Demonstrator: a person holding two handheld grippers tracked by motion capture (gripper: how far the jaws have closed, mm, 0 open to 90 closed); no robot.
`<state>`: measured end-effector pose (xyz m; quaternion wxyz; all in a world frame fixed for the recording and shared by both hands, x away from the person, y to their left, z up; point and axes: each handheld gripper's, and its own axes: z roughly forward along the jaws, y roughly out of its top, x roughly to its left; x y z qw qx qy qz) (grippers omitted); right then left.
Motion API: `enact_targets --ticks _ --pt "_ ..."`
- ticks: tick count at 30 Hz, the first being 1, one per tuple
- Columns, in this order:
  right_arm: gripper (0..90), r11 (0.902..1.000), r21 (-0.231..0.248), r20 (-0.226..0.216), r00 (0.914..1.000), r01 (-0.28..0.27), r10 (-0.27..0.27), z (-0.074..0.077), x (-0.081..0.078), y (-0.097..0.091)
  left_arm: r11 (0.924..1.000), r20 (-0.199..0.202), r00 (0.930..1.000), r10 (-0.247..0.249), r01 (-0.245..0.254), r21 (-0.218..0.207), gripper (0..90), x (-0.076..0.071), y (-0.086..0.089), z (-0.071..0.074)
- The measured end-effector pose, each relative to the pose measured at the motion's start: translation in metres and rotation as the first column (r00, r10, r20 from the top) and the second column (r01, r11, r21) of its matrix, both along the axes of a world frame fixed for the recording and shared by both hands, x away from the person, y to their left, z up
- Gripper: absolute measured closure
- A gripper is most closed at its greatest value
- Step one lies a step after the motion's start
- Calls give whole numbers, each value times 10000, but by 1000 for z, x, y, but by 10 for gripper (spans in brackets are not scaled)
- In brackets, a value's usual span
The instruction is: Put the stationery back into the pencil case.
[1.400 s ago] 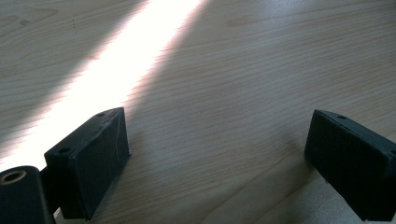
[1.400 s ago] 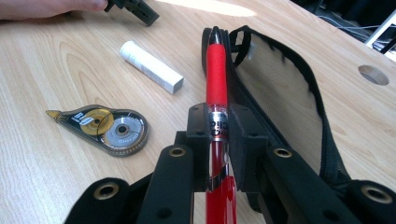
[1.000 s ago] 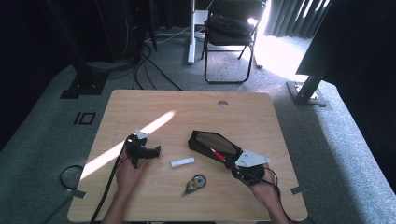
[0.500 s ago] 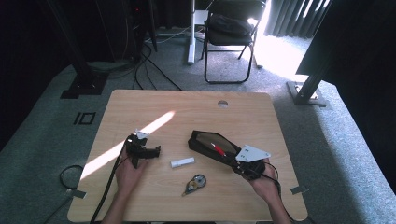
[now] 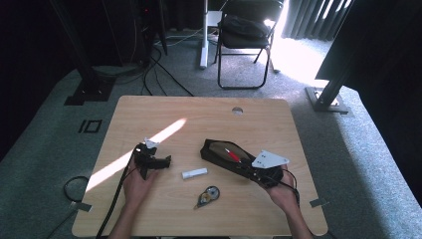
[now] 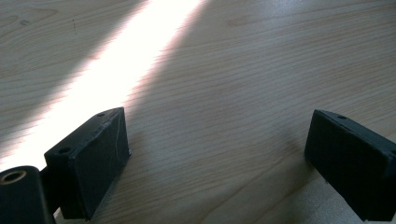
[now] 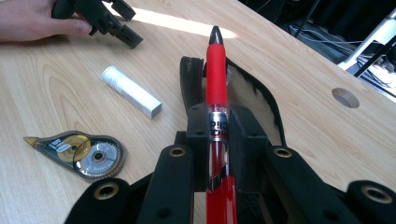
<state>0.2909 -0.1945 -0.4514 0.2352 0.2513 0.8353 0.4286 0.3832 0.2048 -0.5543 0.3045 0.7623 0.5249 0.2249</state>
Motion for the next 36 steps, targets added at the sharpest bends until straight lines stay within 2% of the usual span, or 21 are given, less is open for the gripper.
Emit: enact_targets --ticks 17,36 --pt "795 9998 191 13 10000 19 -19 8 11 -5 10000 0 10000 1 -1 0 65 0 0 0" --pt "795 9995 282 271 9996 115 -122 23 29 -8 10000 0 10000 1 -1 -2 65 0 0 0"
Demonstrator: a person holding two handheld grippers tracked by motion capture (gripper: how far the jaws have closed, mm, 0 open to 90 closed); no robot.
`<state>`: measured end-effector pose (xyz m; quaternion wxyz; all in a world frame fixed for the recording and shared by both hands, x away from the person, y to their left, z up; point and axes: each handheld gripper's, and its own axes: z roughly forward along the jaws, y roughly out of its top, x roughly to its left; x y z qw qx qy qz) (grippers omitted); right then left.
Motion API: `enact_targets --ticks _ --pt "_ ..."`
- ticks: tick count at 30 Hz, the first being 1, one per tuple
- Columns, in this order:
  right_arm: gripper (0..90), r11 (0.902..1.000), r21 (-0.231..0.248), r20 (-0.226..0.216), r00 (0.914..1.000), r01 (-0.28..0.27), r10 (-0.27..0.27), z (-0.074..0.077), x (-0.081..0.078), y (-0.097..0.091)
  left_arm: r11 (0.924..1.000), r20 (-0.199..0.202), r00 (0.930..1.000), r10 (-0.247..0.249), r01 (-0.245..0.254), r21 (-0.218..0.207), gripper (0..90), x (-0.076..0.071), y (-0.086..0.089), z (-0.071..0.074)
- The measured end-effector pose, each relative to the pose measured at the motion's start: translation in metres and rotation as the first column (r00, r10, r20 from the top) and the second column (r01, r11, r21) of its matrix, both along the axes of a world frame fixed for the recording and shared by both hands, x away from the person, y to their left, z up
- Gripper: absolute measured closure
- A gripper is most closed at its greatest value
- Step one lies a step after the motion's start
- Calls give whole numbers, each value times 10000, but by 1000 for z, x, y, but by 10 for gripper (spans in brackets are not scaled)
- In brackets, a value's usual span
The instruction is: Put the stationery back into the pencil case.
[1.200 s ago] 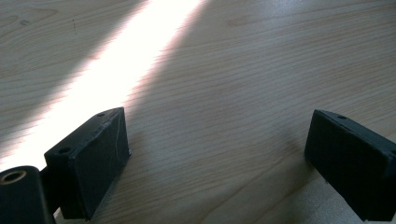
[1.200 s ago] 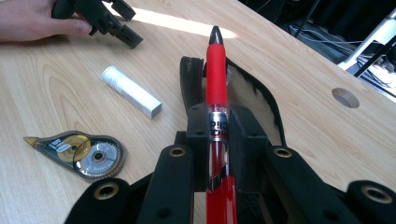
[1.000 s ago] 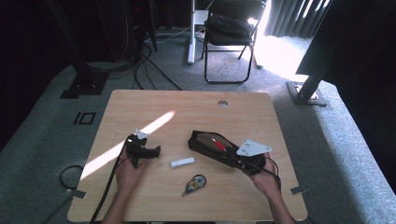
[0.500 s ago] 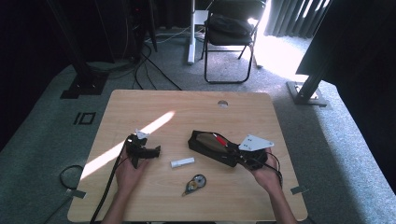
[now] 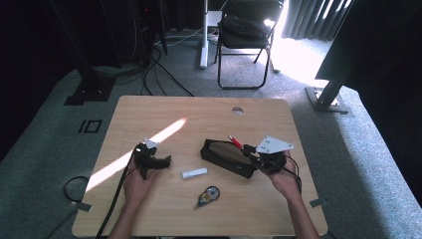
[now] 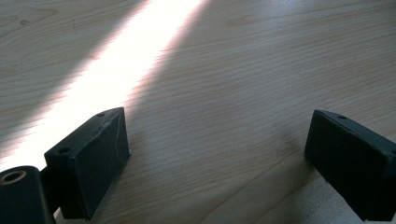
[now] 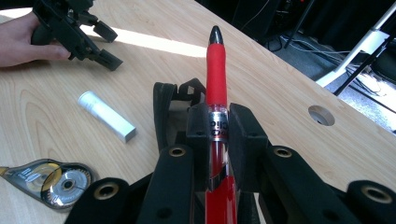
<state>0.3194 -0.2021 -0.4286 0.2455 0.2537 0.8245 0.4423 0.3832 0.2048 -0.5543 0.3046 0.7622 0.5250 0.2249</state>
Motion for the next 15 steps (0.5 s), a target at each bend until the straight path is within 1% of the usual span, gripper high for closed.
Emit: enact_targets --ticks 15 --pt "795 10000 14 -58 10000 19 -19 2 11 0 10000 1 10000 0 0 1 66 0 0 0"
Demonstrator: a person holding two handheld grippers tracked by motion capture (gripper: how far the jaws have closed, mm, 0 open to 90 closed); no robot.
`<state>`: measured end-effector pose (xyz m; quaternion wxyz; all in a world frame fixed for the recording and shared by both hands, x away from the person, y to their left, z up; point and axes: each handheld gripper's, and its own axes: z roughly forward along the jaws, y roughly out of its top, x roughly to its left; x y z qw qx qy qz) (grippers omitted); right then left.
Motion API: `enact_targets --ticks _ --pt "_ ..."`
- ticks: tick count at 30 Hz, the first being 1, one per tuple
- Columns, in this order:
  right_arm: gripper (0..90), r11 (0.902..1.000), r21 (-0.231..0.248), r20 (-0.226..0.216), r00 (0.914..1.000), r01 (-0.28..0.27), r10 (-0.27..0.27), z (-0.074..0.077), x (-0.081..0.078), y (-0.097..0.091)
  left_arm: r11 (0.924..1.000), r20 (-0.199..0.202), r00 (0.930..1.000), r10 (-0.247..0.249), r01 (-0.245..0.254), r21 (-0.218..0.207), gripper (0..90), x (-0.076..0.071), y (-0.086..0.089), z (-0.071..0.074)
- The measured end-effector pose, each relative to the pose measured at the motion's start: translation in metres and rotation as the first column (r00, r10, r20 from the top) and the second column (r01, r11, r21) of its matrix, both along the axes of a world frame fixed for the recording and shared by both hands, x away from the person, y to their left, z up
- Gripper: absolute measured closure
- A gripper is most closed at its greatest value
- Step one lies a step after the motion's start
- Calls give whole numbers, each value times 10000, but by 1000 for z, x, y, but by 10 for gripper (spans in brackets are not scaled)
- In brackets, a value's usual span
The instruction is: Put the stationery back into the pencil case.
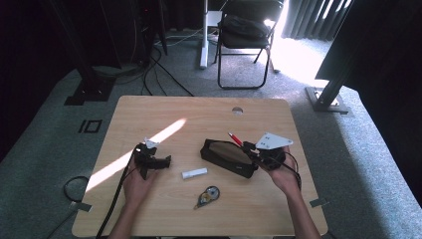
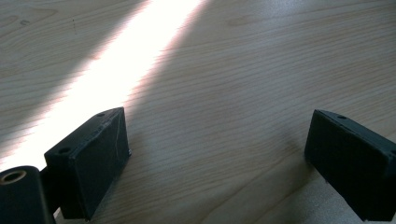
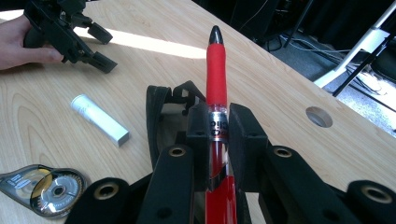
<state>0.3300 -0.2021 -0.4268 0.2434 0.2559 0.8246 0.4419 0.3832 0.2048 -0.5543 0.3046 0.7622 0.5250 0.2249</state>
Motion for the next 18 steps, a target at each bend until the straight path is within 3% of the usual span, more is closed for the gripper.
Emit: enact_targets --ticks 18 --pt "795 10000 70 -128 9999 -29 29 -1 12 4 10000 0 10000 -1 1 1 65 0 0 0"
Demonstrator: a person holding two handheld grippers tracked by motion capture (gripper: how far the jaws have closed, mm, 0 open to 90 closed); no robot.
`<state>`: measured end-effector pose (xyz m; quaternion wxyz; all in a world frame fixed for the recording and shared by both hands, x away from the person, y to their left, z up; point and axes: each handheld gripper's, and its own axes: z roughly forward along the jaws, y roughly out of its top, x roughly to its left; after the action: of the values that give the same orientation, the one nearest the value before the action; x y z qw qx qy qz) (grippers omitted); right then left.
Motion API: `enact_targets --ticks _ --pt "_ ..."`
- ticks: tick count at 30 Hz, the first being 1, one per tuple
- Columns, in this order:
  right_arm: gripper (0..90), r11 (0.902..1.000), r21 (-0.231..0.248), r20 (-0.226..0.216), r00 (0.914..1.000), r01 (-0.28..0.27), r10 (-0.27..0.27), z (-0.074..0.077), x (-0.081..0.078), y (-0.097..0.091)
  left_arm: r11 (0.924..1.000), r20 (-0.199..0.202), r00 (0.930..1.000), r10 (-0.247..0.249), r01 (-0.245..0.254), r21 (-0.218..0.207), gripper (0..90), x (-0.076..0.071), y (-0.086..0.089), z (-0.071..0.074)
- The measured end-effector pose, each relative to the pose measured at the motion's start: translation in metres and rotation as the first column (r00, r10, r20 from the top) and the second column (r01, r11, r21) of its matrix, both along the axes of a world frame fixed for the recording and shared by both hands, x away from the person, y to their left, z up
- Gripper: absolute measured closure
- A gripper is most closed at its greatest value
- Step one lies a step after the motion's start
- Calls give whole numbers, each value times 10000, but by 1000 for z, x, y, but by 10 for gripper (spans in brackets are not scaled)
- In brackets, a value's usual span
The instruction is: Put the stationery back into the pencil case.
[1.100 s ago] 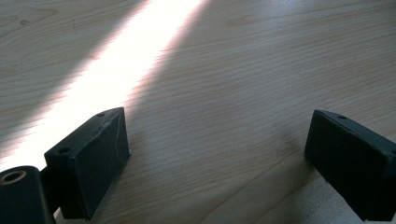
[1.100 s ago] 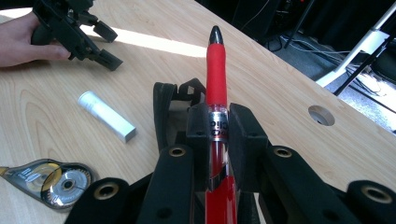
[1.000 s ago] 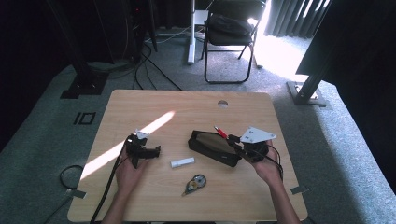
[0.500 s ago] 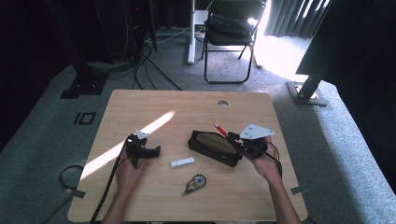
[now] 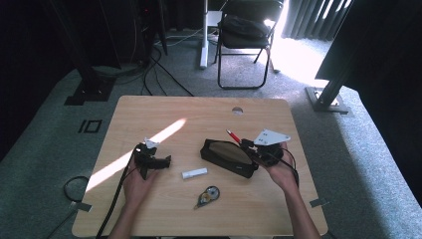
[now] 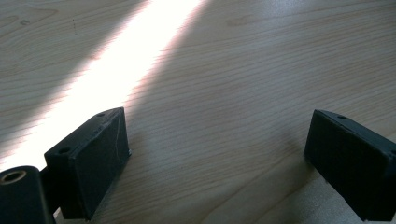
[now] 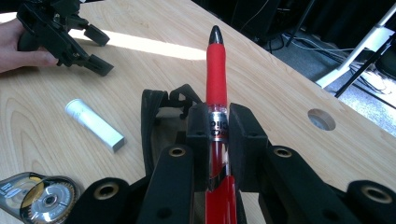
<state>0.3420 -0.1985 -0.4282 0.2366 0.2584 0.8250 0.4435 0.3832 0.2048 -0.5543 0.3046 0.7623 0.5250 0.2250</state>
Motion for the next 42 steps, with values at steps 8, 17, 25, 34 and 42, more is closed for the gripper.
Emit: enact_targets --ticks 8,17,25,34,42 --pt "796 10000 -2 -92 10000 0 0 -2 5 0 10000 -1 10000 -1 1 -1 65 0 0 0" --pt "796 10000 12 -151 9999 -26 27 -5 10 1 10000 -1 10000 0 0 -1 65 0 0 0" --pt "796 10000 14 -203 9998 2 -2 -7 14 1 10000 1 10000 1 -1 -2 65 0 0 0" --pt "795 10000 11 -254 9997 -28 28 -10 19 3 10000 -3 10000 0 0 -4 65 0 0 0" --pt "796 10000 -52 -370 9993 -70 68 -14 23 6 10000 1 10000 5 -5 -5 65 0 0 0"
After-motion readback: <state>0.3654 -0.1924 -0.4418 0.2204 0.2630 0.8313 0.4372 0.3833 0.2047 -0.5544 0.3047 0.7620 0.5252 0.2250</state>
